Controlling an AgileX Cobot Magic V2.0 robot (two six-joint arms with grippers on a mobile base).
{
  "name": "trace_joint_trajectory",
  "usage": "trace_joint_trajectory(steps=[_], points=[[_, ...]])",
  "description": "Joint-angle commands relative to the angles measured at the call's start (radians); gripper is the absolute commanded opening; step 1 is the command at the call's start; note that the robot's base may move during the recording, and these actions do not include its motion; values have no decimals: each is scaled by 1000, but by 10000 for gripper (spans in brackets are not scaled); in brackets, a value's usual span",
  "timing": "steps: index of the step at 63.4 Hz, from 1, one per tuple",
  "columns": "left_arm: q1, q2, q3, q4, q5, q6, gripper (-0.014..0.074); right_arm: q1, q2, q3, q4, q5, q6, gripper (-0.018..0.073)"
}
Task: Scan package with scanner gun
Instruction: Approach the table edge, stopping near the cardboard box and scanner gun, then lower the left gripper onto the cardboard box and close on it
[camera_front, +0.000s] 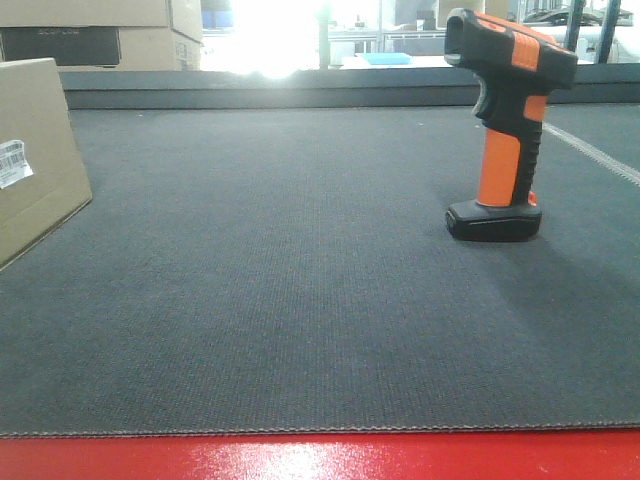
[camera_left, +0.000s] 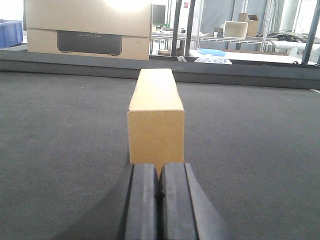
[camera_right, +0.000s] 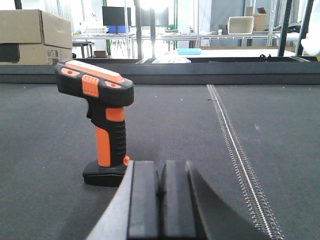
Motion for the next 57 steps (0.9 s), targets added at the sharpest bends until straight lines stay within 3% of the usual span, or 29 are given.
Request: trace_joint_trajectory(steps=[1, 5, 9, 15, 29, 46, 57], points=[[-1, -4, -3, 1, -27, -2, -111, -6, -4, -4, -2, -16, -1, -168], [-1, -4, -3, 17, -58, -2, -111, -6, -4, -4, -2, -16, -1, -168], [-3, -4, -3, -21, -94, -2, -111, -6, -4, -4, -2, -16, -1, -168], [-3, -4, -46, -21, 10, -2, -111, -6, -4, -4, -2, -16, -1, -168], [-6, 110, -240, -23, 93, -2, -111, -6, -4, -4, -2, -16, -1, -168], [-6, 520, -586, -23, 335, -2, -111, -6, -4, -4, -2, -16, -1, -168], [-6, 802, -836, 53, 555, -2, -111, -6, -4, -4, -2, -16, -1, -168]])
